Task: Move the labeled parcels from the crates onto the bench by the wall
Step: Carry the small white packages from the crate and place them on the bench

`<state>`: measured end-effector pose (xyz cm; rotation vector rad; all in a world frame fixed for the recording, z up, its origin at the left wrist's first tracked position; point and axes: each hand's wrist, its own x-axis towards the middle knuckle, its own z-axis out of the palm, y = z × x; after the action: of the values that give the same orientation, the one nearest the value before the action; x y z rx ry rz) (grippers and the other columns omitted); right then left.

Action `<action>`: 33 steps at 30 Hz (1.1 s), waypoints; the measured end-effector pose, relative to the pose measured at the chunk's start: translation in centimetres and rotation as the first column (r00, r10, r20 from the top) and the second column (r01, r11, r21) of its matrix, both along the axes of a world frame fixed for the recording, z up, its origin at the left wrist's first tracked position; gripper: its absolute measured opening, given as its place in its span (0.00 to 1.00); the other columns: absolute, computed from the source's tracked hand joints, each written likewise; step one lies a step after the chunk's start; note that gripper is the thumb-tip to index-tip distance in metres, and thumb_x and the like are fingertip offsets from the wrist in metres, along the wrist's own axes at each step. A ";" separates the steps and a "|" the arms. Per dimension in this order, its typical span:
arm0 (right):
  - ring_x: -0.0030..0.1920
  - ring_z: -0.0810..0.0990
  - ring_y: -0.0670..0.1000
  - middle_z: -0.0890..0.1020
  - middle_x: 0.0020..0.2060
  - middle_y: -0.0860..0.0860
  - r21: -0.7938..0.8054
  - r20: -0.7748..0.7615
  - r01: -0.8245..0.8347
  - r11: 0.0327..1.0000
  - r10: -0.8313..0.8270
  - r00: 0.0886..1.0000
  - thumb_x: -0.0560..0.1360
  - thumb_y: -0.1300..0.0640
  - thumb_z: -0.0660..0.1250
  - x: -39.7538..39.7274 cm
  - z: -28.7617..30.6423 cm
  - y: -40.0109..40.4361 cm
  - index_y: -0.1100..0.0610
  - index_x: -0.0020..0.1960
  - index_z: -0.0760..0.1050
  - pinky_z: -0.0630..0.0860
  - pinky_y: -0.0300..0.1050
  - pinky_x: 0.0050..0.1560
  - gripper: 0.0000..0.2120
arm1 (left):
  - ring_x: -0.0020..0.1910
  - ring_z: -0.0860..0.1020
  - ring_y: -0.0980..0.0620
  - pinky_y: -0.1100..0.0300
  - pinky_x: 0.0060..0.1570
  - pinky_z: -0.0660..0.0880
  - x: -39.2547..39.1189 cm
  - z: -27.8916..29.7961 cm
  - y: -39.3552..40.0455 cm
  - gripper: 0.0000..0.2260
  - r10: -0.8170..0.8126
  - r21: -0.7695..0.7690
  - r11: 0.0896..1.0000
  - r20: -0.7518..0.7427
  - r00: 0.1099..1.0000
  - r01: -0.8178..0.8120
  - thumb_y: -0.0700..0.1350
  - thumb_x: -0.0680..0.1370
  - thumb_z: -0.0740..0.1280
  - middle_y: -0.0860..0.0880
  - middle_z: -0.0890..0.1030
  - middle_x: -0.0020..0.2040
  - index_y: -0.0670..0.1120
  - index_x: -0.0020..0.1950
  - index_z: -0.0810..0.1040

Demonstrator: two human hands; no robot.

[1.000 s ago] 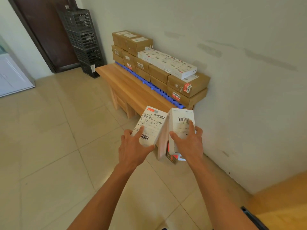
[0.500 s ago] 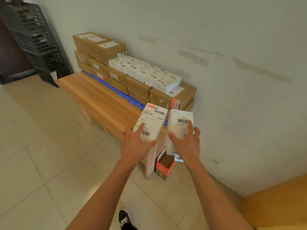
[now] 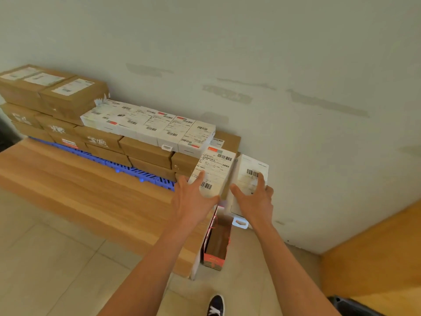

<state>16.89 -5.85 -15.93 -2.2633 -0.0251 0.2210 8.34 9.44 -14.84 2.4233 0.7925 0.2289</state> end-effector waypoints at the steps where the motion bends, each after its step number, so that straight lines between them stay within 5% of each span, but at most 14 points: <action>1: 0.64 0.76 0.60 0.63 0.72 0.55 -0.005 -0.005 0.014 1.000 -0.014 1.000 0.70 0.30 0.69 1.0 -0.1 0.2 0.44 0.79 0.51 0.74 0.56 0.62 0.46 | 0.63 0.66 0.48 0.53 0.51 0.71 1.3 -0.2 0.4 0.43 -0.016 0.005 1.000 -0.005 1.000 0.016 0.69 0.67 0.73 0.52 0.61 0.57 0.61 0.79 0.61; 15: 0.68 0.72 0.61 0.61 0.73 0.54 -0.035 -0.031 0.033 0.999 -0.034 0.999 0.72 0.31 0.67 14.9 -1.0 4.7 0.45 0.80 0.50 0.75 0.57 0.61 0.44 | 0.66 0.67 0.44 0.47 0.61 0.74 17.0 -0.7 5.7 0.41 -0.071 0.147 0.985 -0.135 0.988 0.091 0.72 0.69 0.67 0.44 0.65 0.68 0.59 0.79 0.60; 26: 0.67 0.72 0.62 0.61 0.72 0.54 -0.100 -0.106 0.034 0.994 -0.045 0.993 0.72 0.30 0.66 17.8 -3.5 6.1 0.45 0.79 0.50 0.76 0.59 0.60 0.45 | 0.63 0.68 0.44 0.45 0.63 0.63 20.2 -1.7 6.4 0.38 -0.078 0.370 0.918 -0.185 0.980 0.143 0.74 0.70 0.62 0.45 0.69 0.64 0.57 0.76 0.66; 33: 0.67 0.73 0.62 0.62 0.72 0.54 -0.123 -0.105 0.027 0.992 -0.041 0.994 0.72 0.31 0.67 18.1 -4.1 6.7 0.45 0.79 0.51 0.76 0.58 0.59 0.44 | 0.72 0.61 0.43 0.46 0.67 0.62 19.8 -3.5 6.7 0.38 -0.108 0.353 0.920 -0.192 0.975 0.172 0.75 0.72 0.61 0.45 0.65 0.74 0.55 0.76 0.66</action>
<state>35.00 0.89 -20.03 -2.3675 0.0856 0.3334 28.15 16.10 -18.30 2.8740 0.6911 0.1246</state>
